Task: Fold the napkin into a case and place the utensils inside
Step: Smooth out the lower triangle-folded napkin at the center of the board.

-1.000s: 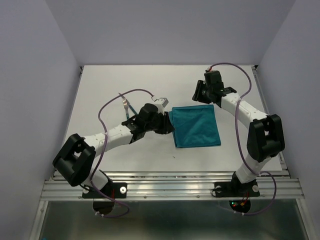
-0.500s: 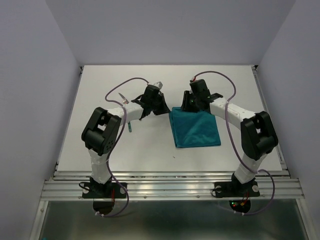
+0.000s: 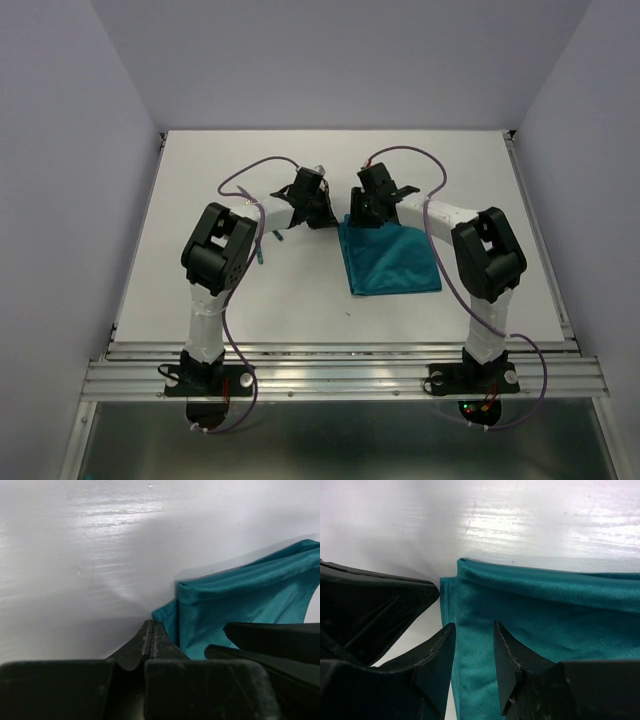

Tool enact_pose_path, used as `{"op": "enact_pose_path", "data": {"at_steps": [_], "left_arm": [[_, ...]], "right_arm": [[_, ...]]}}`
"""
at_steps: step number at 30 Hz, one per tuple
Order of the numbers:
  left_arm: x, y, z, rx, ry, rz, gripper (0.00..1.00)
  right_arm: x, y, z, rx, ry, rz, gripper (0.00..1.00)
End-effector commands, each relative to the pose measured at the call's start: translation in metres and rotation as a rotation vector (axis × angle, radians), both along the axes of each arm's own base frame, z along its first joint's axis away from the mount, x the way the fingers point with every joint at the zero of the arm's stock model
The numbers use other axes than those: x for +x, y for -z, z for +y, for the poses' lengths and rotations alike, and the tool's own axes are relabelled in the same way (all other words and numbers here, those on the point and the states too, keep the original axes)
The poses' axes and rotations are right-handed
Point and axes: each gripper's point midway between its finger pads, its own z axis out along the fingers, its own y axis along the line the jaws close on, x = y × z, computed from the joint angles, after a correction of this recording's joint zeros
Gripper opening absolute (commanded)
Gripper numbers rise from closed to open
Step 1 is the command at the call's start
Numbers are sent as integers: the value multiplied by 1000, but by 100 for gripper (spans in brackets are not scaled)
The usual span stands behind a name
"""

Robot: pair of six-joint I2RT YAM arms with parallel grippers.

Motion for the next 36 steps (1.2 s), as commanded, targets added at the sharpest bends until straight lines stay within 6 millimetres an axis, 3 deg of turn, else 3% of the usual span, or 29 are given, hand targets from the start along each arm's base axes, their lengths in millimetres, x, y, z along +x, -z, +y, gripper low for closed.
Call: {"op": "enact_pose_path", "data": {"at_steps": [1,13,17,21,25,36], "left_arm": [[9,-4,2,8,-6,-14,0],[11,14,1,24,4,19,0],[10,16,3,29,4,22,0],[10,16,4,31,6,21,0],[10,16,4,30,7,21,0],[10,18,3,28,12,27,0]], "right_arm": [[21,-19,17,26,5,-80,42],[23,1,23,-9,14,-58,38],[23,0,21,-14,26,-65,27],[25,-4,19,-19,35,-77,11],[25,-6,18,-19,34,-82,2],[20,-23,25,2,22,-120,1]]}}
